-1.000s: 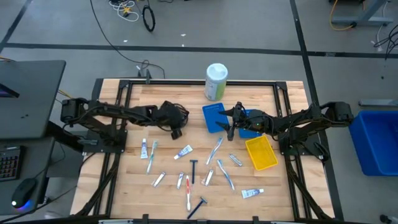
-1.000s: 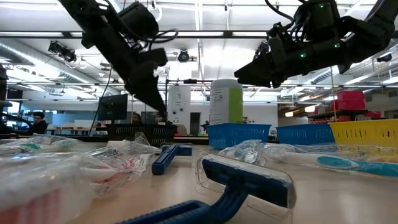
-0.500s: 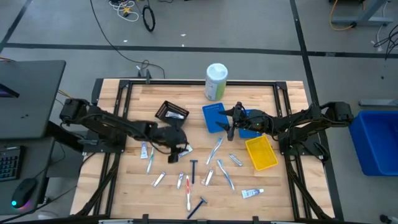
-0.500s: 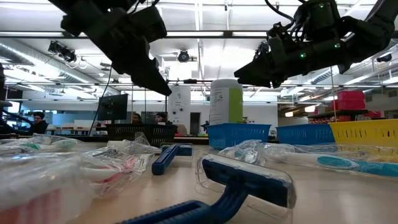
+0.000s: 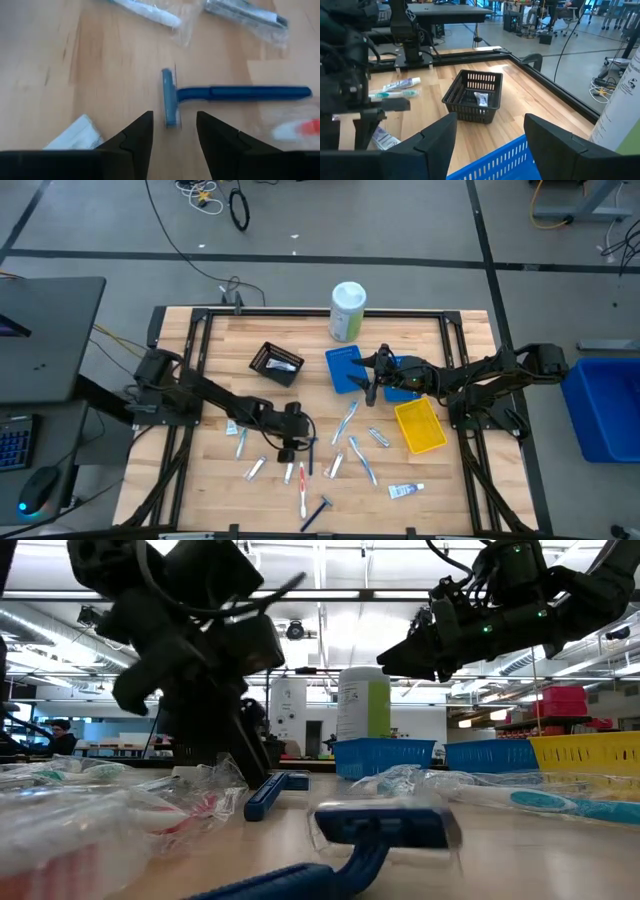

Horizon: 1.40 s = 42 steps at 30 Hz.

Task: Pick & Place Travel size toiletries
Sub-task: Put the razor into the left blue basket

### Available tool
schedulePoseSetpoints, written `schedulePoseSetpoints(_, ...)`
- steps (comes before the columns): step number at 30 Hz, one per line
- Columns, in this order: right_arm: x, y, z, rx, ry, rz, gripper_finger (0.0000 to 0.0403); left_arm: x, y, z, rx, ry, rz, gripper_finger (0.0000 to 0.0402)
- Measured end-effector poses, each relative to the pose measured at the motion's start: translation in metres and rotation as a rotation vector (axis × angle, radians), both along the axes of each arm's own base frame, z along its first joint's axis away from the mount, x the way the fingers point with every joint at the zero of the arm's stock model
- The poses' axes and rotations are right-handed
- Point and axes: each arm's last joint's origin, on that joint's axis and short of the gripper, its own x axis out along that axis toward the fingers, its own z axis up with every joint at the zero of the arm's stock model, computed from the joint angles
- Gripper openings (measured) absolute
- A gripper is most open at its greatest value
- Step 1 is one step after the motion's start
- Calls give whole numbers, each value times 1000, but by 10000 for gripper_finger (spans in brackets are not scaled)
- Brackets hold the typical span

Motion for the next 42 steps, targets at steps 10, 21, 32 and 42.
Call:
schedulePoseSetpoints(10, 0, 0, 0, 1, 0, 0, 262, 3, 0, -4, 33, -1, -12, 121)
schedulePoseSetpoints(21, 0, 0, 0, 1, 3, 0, 270, 4, 0, -3, 32, -10, -13, 67)
schedulePoseSetpoints(32, 0, 0, 0, 0, 5, 0, 244, 6, 3, -2, 101, -33, 55, 63)
schedulePoseSetpoints(42, -16, 0, 13, -46, 80, -66, 231, 44, 27, 36, 218, -156, 92, 61)
